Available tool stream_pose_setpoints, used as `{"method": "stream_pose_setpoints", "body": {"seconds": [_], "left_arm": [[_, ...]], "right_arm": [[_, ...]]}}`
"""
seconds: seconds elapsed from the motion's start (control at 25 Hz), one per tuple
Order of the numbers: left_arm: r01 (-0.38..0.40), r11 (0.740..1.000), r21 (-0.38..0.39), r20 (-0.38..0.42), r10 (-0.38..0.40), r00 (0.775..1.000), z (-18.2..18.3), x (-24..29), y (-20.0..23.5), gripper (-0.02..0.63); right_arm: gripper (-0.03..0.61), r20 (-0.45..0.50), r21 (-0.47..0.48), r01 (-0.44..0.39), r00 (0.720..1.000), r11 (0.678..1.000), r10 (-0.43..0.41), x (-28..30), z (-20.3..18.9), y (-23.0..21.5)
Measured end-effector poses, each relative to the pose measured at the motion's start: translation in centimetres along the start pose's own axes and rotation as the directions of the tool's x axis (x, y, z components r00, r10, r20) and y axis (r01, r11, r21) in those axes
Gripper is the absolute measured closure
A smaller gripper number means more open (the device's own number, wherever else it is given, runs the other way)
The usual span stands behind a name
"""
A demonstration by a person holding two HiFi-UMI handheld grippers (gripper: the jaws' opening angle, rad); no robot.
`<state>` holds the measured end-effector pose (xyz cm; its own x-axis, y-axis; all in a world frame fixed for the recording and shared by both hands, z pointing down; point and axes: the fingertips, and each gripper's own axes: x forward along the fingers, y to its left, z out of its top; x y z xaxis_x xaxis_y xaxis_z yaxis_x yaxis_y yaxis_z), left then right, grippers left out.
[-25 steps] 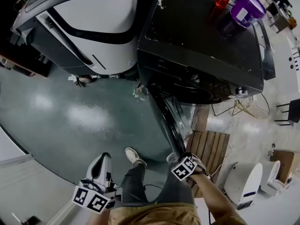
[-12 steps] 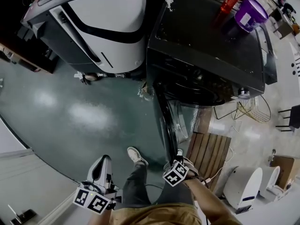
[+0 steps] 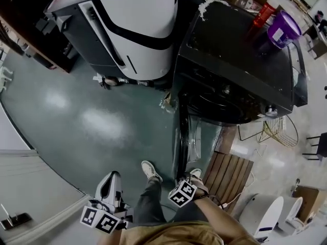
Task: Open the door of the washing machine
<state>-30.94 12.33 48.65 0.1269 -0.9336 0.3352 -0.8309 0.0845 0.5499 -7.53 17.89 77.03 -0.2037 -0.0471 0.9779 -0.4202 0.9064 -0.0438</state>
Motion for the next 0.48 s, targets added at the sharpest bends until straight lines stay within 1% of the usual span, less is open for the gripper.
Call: {"method": "stream_pose_setpoints", "body": {"seconds": [0.16, 0.28, 0.36, 0.4, 0.48], "left_arm": [[-0.035, 0.999, -0.011, 0.032, 0.035, 0.999, 0.5, -1.7, 0.8, 0.554], [-0.059, 0.998, -0.020, 0.052, 0.060, 0.997, 0.9, -2.8, 1.6, 0.554], [-0.074, 0.997, -0.028, 0.061, 0.076, 0.995, 1.1, -3.4, 2.2, 0.554], [-0.082, 0.996, -0.031, 0.064, 0.084, 0.994, 1.1, -3.8, 2.5, 0.554], [-0.095, 0.995, -0.038, 0.069, 0.097, 0.993, 1.1, -4.3, 3.0, 0.554]], "right_arm": [[0.479, 0.023, -0.053, -0.007, 1.000, 0.999, 0.009, 0.0, 2.1, 1.3], [0.491, 0.026, -0.095, 0.011, 1.000, 0.995, -0.009, 0.4, 3.4, 1.7], [0.493, 0.013, -0.109, 0.016, 1.000, 0.994, -0.015, 0.9, 3.9, 1.8], [0.505, 0.011, -0.112, 0.013, 1.000, 0.994, -0.012, 1.1, 4.3, 1.9], [0.506, 0.022, -0.118, 0.012, 1.000, 0.993, -0.009, 1.2, 5.4, 2.2]]}}
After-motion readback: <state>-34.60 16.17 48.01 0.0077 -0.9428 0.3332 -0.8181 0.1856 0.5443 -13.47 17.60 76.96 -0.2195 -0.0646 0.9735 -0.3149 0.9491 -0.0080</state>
